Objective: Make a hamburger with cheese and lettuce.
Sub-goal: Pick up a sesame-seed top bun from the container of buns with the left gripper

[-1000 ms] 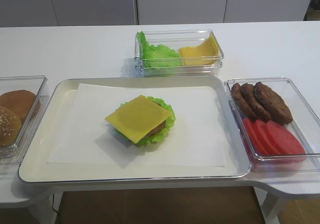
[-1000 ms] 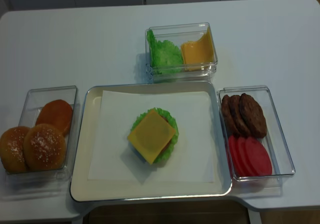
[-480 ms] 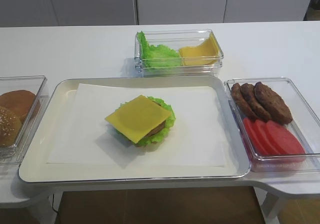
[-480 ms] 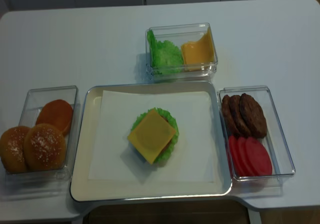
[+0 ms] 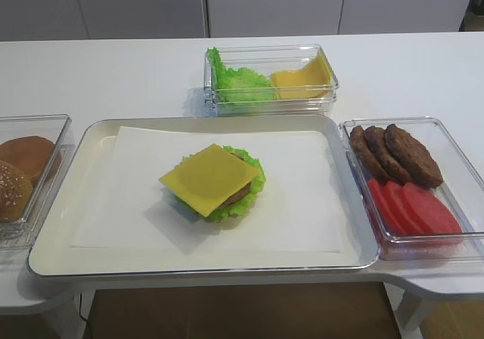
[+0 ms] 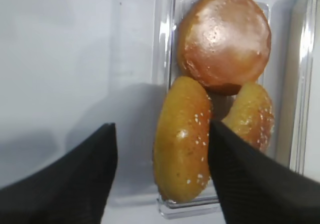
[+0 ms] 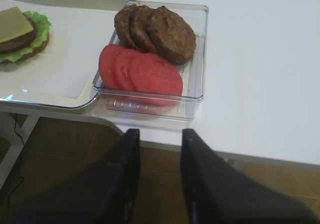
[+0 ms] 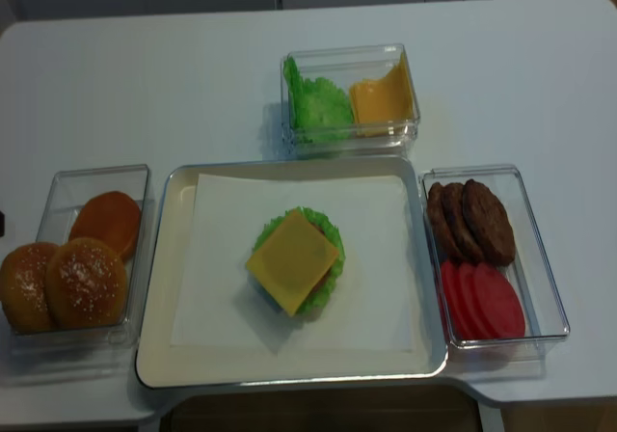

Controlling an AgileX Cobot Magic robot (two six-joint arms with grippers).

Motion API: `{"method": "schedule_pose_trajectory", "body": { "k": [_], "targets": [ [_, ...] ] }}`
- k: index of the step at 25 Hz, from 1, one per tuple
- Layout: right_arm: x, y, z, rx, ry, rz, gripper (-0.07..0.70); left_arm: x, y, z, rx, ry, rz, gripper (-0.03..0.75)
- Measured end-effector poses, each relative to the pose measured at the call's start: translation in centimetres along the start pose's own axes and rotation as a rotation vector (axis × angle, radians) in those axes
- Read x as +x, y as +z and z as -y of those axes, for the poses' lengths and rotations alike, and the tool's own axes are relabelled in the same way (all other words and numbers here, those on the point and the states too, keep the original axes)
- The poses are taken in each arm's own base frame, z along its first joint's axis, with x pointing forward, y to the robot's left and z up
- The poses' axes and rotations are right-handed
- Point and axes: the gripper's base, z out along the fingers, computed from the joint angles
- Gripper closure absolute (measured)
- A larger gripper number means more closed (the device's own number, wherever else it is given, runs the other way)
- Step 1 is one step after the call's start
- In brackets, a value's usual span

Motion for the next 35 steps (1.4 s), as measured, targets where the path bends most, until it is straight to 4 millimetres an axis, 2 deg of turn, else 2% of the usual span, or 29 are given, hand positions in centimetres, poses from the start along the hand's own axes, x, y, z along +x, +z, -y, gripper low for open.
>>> {"method": "schedule_pose_trajectory", "body": {
  "k": [9,15,25,35],
  "targets": [
    [0.0,0.0,0.0,0.000,0.000,0.000,0.416,-0.3,1.0,-0.5,0.025,0.007,-0.036,0.285],
    [0.0,0.0,0.0,0.000,0.002,0.000,0.416,-0.4,1.7,0.4,0.018,0.081,-0.067,0.285],
    [0.0,0.0,0.0,0.000,0.002,0.000,0.416,-0.5,2.2,0.1,0.020,0.073,-0.088,0.274],
    [0.0,0.0,0.0,0.000,0.002,0.000,0.416,0.1,2.9,0.0,0.033,0.079,-0.113,0.274]
  ]
}}
